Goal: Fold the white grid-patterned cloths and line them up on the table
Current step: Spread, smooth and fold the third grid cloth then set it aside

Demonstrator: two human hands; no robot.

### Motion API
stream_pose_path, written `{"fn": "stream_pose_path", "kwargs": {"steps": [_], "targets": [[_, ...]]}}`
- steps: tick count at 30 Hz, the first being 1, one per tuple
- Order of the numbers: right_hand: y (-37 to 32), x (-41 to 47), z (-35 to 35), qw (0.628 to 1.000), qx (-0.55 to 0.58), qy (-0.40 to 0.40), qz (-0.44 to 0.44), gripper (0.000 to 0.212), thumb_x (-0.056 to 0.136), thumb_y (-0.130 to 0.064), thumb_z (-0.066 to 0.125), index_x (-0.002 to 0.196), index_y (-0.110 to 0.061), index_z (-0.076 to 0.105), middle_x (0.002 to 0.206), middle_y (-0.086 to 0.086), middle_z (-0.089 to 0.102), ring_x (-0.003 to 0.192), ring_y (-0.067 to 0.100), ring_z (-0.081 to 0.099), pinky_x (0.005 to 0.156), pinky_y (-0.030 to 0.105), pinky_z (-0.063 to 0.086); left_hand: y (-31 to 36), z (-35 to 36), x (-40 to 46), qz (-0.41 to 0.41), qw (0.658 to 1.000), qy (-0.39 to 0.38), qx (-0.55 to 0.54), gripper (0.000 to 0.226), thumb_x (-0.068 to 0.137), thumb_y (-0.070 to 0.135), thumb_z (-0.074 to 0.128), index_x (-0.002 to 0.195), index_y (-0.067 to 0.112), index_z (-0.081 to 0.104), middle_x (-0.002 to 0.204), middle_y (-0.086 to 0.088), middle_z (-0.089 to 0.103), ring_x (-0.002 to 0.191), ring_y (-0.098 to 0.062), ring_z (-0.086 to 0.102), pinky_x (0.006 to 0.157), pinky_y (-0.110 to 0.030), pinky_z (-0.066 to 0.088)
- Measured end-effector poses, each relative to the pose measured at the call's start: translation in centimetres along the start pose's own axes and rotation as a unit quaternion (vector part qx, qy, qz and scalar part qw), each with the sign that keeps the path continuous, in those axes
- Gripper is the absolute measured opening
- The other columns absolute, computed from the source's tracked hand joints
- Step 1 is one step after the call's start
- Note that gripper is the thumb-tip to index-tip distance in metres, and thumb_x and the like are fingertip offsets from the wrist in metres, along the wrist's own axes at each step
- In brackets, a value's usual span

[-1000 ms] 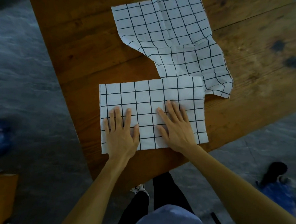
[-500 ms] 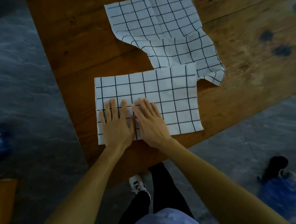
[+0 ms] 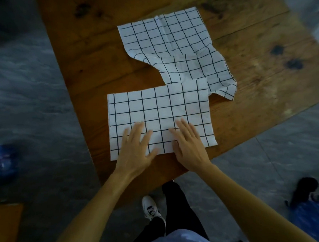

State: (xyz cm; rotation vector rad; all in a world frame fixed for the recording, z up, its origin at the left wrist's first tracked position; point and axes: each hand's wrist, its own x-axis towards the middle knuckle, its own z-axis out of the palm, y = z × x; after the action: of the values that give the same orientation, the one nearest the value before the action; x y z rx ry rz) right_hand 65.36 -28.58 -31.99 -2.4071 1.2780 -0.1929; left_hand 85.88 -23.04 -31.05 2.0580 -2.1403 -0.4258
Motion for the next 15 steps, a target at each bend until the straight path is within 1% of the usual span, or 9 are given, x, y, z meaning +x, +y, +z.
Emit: {"fn": "stream_pose_path", "kwargs": {"steps": [2,4,5,8,12,13,15], "targets": [[-1.0,-1.3,0.8,0.999,0.033,0.001,-0.039,0.032,0.097,-0.028,0.043,0.122,-0.015,0.057,0.141,0.015,0.049,0.138,0.031,0.035,0.116,0.046,0.027,0.3,0.3,-1.2,0.08,0.996,-0.029,0.007,0.053,0.089,0.054,0.04,0.124,0.019,0.058,0.142,-0.013,0.044,0.138,-0.026,0.03,0.114,-0.045,0.011],[-1.3,-2.1,1.4,0.998,0.049,0.013,-0.048,0.022,0.095,-0.027,0.052,0.11,-0.015,0.063,0.131,0.012,0.055,0.131,0.029,0.043,0.109,0.048,0.038,0.1,0.7,-1.8,0.092,0.995,-0.029,0.01,0.044,0.089,0.048,0.041,0.111,0.02,0.066,0.13,-0.011,0.057,0.13,-0.028,0.044,0.113,-0.045,0.02],[-1.2,-2.3,1.5,0.998,0.052,0.019,-0.042,0.022,0.093,-0.027,0.054,0.108,-0.015,0.064,0.13,0.011,0.055,0.13,0.028,0.044,0.106,0.047,0.04,0.0,0.9,-1.9,0.086,0.996,-0.018,0.004,0.041,0.09,0.045,0.041,0.108,0.02,0.068,0.126,-0.01,0.06,0.125,-0.027,0.048,0.113,-0.044,0.023],[-1.1,-2.3,1.6,0.998,0.043,0.031,-0.029,0.028,0.091,-0.034,0.056,0.11,-0.015,0.065,0.132,0.009,0.054,0.131,0.027,0.042,0.108,0.045,0.038,-0.1,1.2,-1.7,0.1,0.994,0.031,0.001,0.034,0.092,0.036,0.042,0.1,0.02,0.071,0.113,-0.008,0.065,0.113,-0.024,0.055,0.109,-0.04,0.031],[-0.9,-2.4,1.8,0.999,0.033,0.027,-0.024,0.036,0.089,-0.044,0.054,0.112,-0.018,0.063,0.136,0.007,0.05,0.135,0.026,0.036,0.111,0.044,0.033,0.1,1.2,-1.4,0.134,0.988,0.073,0.004,0.028,0.092,0.027,0.046,0.095,0.016,0.071,0.103,-0.009,0.067,0.102,-0.024,0.061,0.1,-0.041,0.042],[-0.9,-2.4,1.9,0.999,0.032,0.026,-0.022,0.037,0.089,-0.045,0.055,0.113,-0.019,0.063,0.136,0.007,0.049,0.135,0.027,0.036,0.112,0.043,0.032,0.1,1.2,-1.4,0.135,0.988,0.079,0.002,0.028,0.092,0.026,0.046,0.094,0.015,0.071,0.102,-0.009,0.067,0.1,-0.024,0.061,0.098,-0.04,0.043],[-1.0,-2.5,2.2,0.999,0.028,0.032,-0.024,0.039,0.088,-0.046,0.056,0.114,-0.018,0.062,0.135,0.008,0.049,0.134,0.027,0.036,0.112,0.043,0.029,0.1,1.3,-1.3,0.134,0.988,0.078,-0.001,0.029,0.092,0.025,0.043,0.094,0.013,0.07,0.1,-0.008,0.066,0.098,-0.023,0.06,0.099,-0.036,0.039]]}}
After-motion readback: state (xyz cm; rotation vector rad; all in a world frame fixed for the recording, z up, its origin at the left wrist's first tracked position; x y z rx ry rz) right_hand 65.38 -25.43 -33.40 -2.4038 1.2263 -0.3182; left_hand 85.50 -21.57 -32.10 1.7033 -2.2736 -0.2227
